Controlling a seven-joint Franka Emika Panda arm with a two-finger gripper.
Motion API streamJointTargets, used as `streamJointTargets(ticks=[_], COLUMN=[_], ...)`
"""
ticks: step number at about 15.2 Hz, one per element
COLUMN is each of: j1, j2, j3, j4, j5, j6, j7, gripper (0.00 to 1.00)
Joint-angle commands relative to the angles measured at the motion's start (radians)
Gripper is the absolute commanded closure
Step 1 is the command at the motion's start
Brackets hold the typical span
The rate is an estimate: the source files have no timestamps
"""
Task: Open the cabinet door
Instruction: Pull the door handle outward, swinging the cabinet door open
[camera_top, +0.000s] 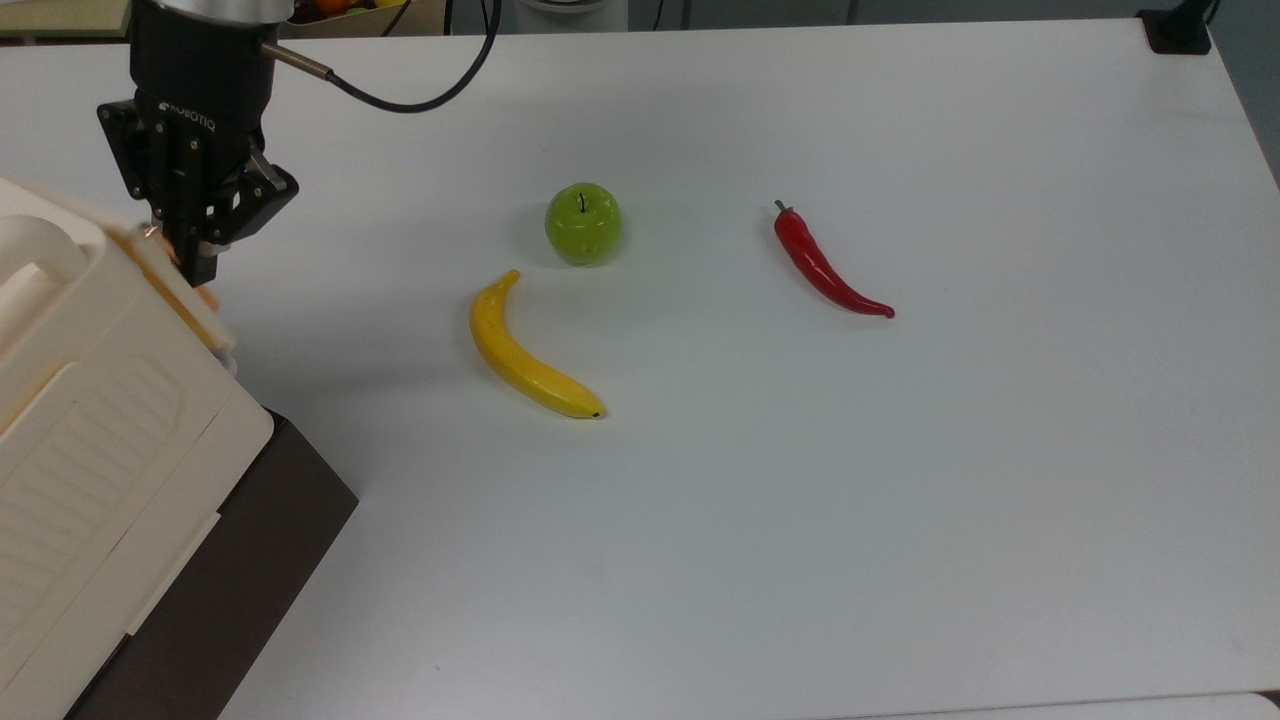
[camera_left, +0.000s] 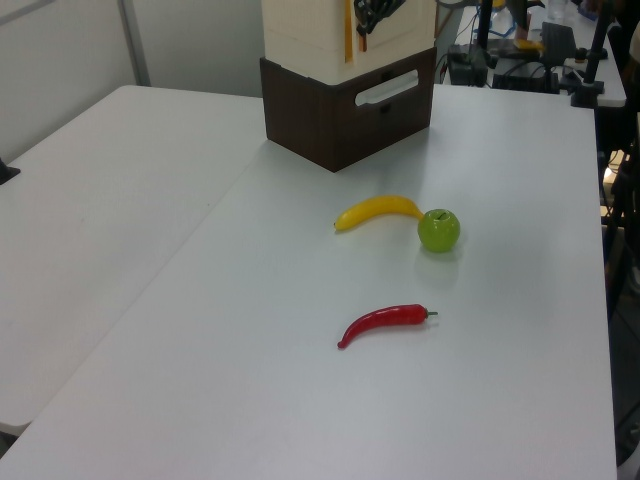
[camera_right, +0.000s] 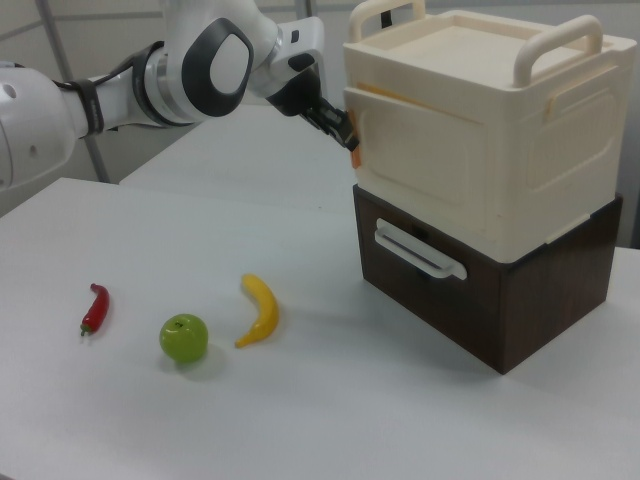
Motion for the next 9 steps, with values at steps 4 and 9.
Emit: streamJointTargets(ticks=[4,9], j1=[0.009,0.007], j2=[-0.076,-0.097], j3=[-0.005,-0.005], j4=[-0.048,-0.003], j5=[-0.001,-0.004], j6=[-0.075,-0.083], j7=[0.029,0.029], gripper=[0.03,0.0])
